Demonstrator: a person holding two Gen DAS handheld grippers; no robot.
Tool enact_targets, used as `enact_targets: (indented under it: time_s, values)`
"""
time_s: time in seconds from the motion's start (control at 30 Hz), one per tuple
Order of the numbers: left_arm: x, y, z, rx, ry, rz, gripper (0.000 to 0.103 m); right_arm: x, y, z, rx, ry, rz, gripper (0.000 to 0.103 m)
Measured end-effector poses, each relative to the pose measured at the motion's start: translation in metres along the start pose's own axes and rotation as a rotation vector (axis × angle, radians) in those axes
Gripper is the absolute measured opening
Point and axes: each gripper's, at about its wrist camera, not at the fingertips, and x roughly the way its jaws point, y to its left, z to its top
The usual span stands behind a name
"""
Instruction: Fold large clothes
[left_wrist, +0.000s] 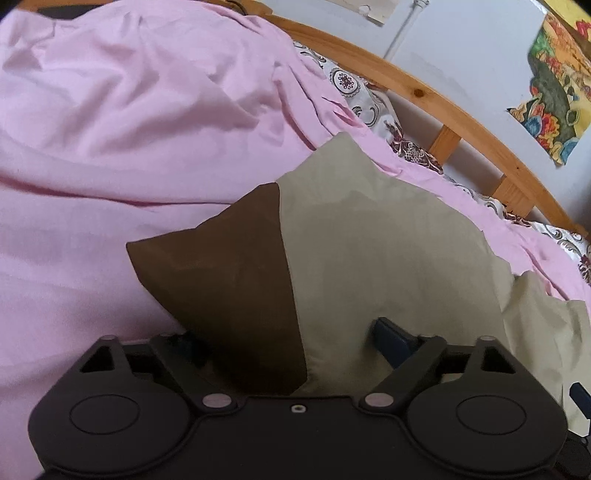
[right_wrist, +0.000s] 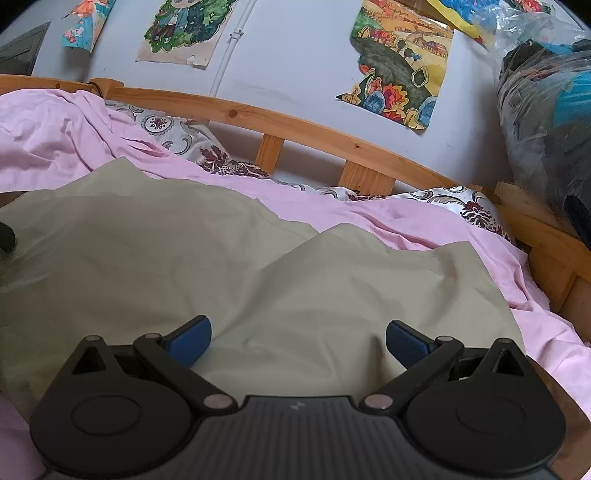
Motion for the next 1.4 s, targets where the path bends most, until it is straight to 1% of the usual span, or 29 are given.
enact_targets:
  time_s: [0.07,0.13,0.17,0.2,0.3,0.4,0.47,0.53,0.57,0.6,0.67,0.73,0.8,0.87,0.9,0.97,1.0,1.1,1.17,1.23,1.3,1.37,1.4]
  values:
    - [-0.002,-0.003,0.003,0.008,-0.007,0.032,0.073,0.0,0.0,0.0,0.0,-0.002,-0.001,0.103]
    - [-0.004,-0.006,0.006,0.018,-0.01,0.057,0.058,0.0,0.0,0.0,-0.001,-0.003,-0.001,0.103]
    - [-0.005,-0.008,0.008,0.029,-0.01,0.066,0.055,0.0,0.0,0.0,0.0,-0.003,-0.001,0.103]
    - [-0.006,-0.008,0.008,0.037,-0.013,0.069,0.049,0.0,0.0,0.0,0.0,-0.003,-0.001,0.103]
    - [-0.009,-0.009,0.01,0.062,-0.012,0.068,0.042,0.0,0.0,0.0,-0.001,-0.002,-0.001,0.103]
    - [-0.01,-0.009,0.01,0.066,-0.016,0.064,0.036,0.0,0.0,0.0,-0.001,-0.003,-0.001,0.103]
    - [-0.011,-0.01,0.01,0.071,-0.021,0.058,0.031,0.0,0.0,0.0,-0.002,-0.003,-0.002,0.103]
    - [-0.013,-0.011,0.011,0.077,-0.025,0.048,0.021,0.0,0.0,0.0,-0.002,-0.003,-0.002,0.103]
    - [-0.014,-0.011,0.013,0.077,-0.03,0.035,0.018,0.0,0.0,0.0,-0.002,-0.003,-0.001,0.103]
    - [-0.017,-0.012,0.013,0.075,-0.036,0.022,0.012,0.0,0.0,0.0,-0.001,-0.002,0.0,0.103]
    - [-0.026,-0.015,0.016,0.074,-0.071,-0.033,0.009,0.0,0.0,0.001,0.003,0.0,0.0,0.103]
    - [-0.039,-0.03,0.019,0.146,-0.128,-0.084,0.007,-0.003,-0.003,0.002,0.016,-0.006,-0.005,0.103]
    - [-0.055,-0.048,0.025,0.217,-0.184,-0.17,0.006,-0.005,-0.008,0.005,0.039,0.001,0.008,0.103]
    - [-0.069,-0.074,0.032,0.315,-0.228,-0.265,0.005,-0.009,-0.015,0.006,0.072,-0.004,0.027,0.103]
    - [-0.073,-0.087,0.034,0.362,-0.236,-0.313,0.005,-0.01,-0.018,0.006,0.087,-0.003,0.04,0.103]
    - [-0.082,-0.122,0.036,0.493,-0.245,-0.423,0.005,-0.012,-0.026,0.007,0.119,0.002,0.06,0.103]
    - [-0.084,-0.136,0.037,0.542,-0.238,-0.476,0.005,-0.013,-0.031,0.008,0.137,0.002,0.076,0.103]
    - [-0.087,-0.184,0.031,0.697,-0.199,-0.67,0.005,-0.019,-0.045,0.01,0.159,-0.001,0.121,0.102]
    - [-0.083,-0.22,0.023,0.798,-0.136,-0.781,0.005,-0.025,-0.055,0.009,0.158,-0.009,0.114,0.102]
    - [-0.076,-0.249,0.014,0.86,-0.066,-0.867,0.005,-0.032,-0.071,0.006,0.172,0.0,0.112,0.101]
    - [-0.067,-0.272,0.004,0.904,0.0,-0.945,0.005,-0.042,-0.089,0.002,0.164,0.008,0.087,0.101]
    - [-0.054,-0.292,-0.005,0.926,0.059,-1.014,0.005,-0.051,-0.103,-0.002,0.073,0.025,0.019,0.101]
    - [-0.046,-0.301,-0.01,0.929,0.098,-1.04,0.005,-0.053,-0.11,-0.004,0.001,0.037,-0.01,0.101]
